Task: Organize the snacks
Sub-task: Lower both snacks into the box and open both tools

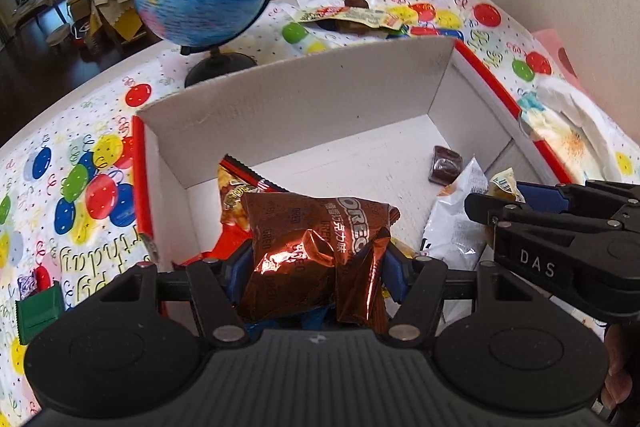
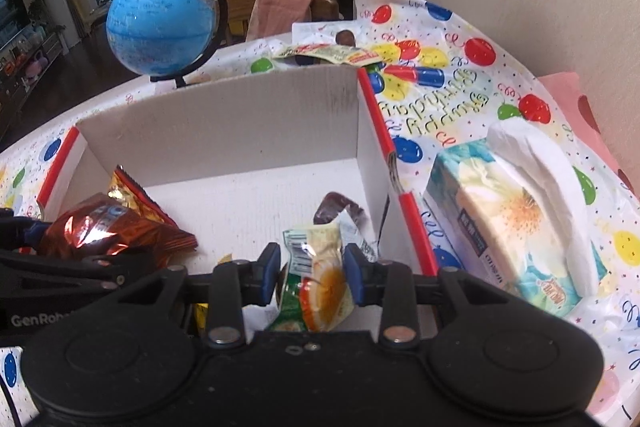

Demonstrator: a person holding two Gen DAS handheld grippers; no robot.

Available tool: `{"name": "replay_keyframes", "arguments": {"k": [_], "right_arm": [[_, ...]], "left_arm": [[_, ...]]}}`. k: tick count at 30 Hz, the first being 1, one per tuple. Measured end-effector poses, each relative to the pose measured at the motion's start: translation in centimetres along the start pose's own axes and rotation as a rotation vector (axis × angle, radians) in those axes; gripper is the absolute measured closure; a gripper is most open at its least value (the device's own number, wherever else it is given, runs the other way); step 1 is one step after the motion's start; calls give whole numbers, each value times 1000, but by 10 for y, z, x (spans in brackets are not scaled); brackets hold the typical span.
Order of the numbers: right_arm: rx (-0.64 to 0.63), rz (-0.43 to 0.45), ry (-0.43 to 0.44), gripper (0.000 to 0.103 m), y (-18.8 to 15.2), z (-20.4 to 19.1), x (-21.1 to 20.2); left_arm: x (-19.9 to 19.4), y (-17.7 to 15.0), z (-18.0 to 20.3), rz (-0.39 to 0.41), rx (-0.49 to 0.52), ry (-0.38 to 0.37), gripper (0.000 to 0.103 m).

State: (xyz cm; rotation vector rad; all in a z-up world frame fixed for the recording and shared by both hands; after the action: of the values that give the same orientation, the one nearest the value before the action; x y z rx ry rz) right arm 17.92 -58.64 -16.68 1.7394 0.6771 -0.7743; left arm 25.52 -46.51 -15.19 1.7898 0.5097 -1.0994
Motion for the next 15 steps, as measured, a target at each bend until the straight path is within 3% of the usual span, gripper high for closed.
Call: {"name": "replay_keyframes", "arguments": {"k": [12,15], "right_arm": [[-15,11,21,64,-1,-5,-9],[-18,20,25,58,0,-8,-15]], "left_arm": [[1,-2,3,14,9,-33,36],[-5,-4,1,23,2,-39,32]]}}
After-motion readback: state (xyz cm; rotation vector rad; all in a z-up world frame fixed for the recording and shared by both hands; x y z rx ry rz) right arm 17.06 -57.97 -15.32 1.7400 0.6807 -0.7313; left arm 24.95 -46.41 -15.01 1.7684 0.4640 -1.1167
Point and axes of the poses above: each gripper's, at about its wrist camera, not at the fingertips, and x roughly the way its jaws point, z to its right, y to its top, the point moved 6 cm from there along x, roughly the way its jaws point, and after that the axes turned 12 degrees about y, right-handed, at the moved point
